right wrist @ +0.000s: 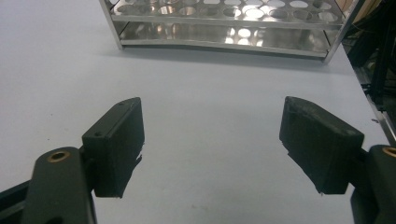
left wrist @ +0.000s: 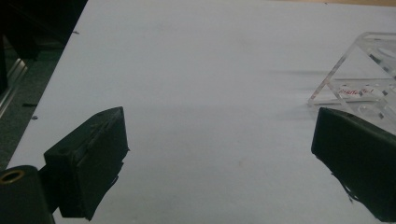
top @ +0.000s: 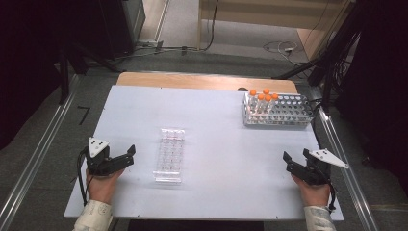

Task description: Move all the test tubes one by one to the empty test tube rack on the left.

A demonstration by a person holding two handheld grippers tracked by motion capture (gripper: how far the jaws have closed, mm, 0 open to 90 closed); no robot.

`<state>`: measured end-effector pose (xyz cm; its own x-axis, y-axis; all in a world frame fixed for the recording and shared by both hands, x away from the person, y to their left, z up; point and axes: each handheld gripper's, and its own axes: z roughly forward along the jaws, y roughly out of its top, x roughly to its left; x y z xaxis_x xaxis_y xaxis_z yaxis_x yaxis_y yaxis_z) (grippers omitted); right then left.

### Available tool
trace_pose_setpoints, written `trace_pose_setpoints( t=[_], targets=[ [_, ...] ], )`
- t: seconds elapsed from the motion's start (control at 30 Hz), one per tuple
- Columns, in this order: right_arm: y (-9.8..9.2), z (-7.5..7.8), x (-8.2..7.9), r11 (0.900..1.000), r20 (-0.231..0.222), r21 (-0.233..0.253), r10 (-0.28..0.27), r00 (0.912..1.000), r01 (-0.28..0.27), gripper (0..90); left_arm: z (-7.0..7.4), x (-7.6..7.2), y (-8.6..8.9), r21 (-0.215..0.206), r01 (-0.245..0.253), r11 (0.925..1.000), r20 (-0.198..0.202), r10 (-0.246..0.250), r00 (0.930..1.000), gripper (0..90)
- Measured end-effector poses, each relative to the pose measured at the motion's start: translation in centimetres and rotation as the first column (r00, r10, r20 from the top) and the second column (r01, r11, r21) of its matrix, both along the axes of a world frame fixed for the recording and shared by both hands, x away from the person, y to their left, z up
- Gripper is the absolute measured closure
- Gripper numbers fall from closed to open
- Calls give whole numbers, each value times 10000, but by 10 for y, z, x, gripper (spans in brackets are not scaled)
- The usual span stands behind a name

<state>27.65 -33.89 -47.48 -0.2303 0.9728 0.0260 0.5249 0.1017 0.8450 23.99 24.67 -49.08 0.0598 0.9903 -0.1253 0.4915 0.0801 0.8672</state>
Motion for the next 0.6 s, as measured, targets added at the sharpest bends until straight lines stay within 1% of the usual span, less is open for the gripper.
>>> trace_pose_setpoints(
  t=[0.1, 0.13, 0.2, 0.33, 0.4, 0.47, 0.5, 0.6],
  targets=[
    [3, 1, 1, 10000, -40, 40, 17, 10000, -16, 206, 0, 0, 0, -15, 20, 10000, 21, -20, 10000, 42],
    [5, 2, 2, 9999, 26, -40, 94, 10000, -94, 206, 0, 1, 0, -46, 29, 10000, 11, -29, 10000, 42],
    [7, 4, 3, 10000, 71, -15, 88, 9999, -88, 206, 0, 2, 0, -79, 52, 10000, -25, -52, 10000, 43],
    [11, 6, 7, 9999, 116, 137, 28, 9999, -29, 209, 0, 2, -1, -157, 90, 9998, -44, -91, 9999, 42],
    [12, 7, 8, 9999, 140, 106, 38, 9999, -39, 210, 1, 2, -2, -74, 116, 9999, 44, -116, 9999, 43],
    [14, 7, 10, 10000, 195, 27, 40, 9998, -41, 213, 1, 2, -2, -75, 119, 9999, 38, -119, 9999, 43],
    [14, 7, 11, 10000, 205, -4, 54, 9998, -53, 213, 0, 3, -3, -10, 124, 9999, -34, -124, 9999, 43],
    [13, 6, 14, 9999, 160, 107, 28, 9999, -30, 214, -1, 3, -3, -26, 119, 9999, -35, -119, 9999, 43]
  ],
)
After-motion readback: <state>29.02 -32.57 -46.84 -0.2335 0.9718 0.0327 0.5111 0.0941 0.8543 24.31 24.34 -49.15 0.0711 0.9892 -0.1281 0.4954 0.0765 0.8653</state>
